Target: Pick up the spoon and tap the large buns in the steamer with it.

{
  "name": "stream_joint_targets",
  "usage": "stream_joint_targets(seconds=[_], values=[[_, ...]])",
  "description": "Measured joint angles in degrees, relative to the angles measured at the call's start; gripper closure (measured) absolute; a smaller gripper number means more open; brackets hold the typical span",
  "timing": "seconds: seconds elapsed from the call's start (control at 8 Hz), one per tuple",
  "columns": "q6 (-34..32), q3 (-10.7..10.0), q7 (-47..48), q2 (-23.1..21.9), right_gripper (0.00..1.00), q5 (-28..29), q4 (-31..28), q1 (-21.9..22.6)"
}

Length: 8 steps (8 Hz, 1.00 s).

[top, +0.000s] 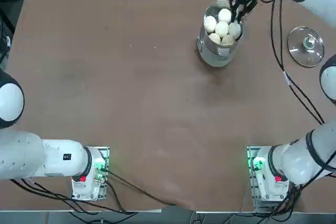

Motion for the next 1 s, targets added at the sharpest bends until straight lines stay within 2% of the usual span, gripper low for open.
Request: stream_joint_targets(seconds=[1.0], values=[[3.4,-0.1,0.1,6.2,0.81,2.9,0.1,1.2]])
